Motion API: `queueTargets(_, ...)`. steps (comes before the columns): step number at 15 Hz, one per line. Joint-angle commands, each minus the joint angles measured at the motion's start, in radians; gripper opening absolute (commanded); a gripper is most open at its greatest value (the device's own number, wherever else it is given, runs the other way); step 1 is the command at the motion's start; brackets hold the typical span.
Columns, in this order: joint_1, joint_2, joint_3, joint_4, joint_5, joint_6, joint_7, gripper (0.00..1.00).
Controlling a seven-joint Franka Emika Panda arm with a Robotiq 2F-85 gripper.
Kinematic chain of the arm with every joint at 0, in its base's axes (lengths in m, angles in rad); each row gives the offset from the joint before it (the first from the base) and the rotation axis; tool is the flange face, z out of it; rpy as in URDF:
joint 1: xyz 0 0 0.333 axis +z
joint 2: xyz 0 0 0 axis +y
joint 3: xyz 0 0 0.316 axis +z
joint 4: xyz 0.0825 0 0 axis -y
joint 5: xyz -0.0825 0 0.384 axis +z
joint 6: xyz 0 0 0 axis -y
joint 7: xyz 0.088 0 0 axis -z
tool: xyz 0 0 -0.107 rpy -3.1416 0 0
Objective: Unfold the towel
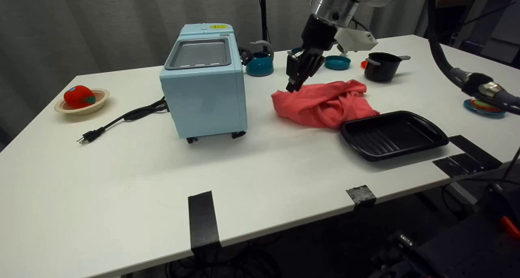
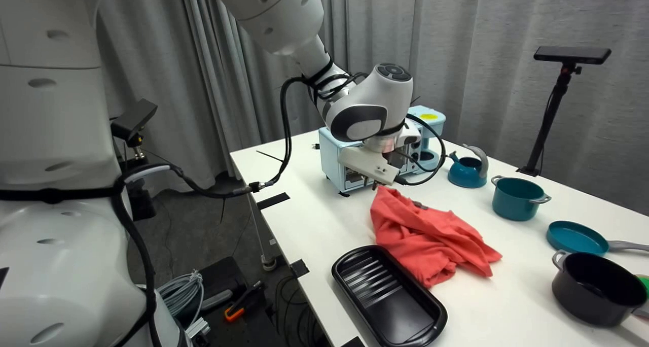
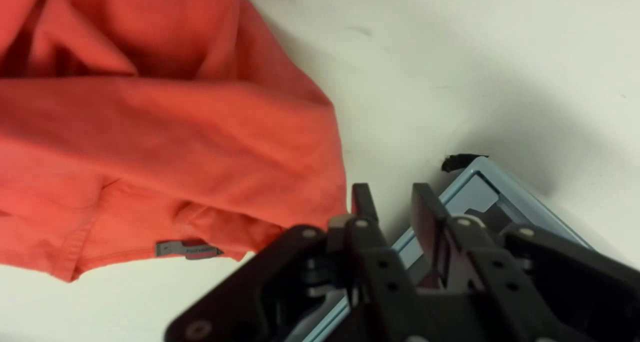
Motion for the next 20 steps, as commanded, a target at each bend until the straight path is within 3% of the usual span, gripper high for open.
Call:
queueTargets(1, -0.001, 0.003, -0.041, 0.037, 0.022, -0.099, -0.028, 0.59)
queueTargets(5, 0.002, 0.017, -0.110, 0.077, -0.002, -0.135, 0.016, 0.90)
queueTargets(7, 0.003, 0.042, -0.147, 0.102, -0.009, -0.105, 0.057, 1.00)
queueTargets(16, 0.007, 0.223, -0.281, 0.254, -0.181, -0.019, 0.367, 1.00)
queueTargets(20, 0.052, 0.271, -0.360, 0.309, -0.316, -0.066, 0.618, 1.00)
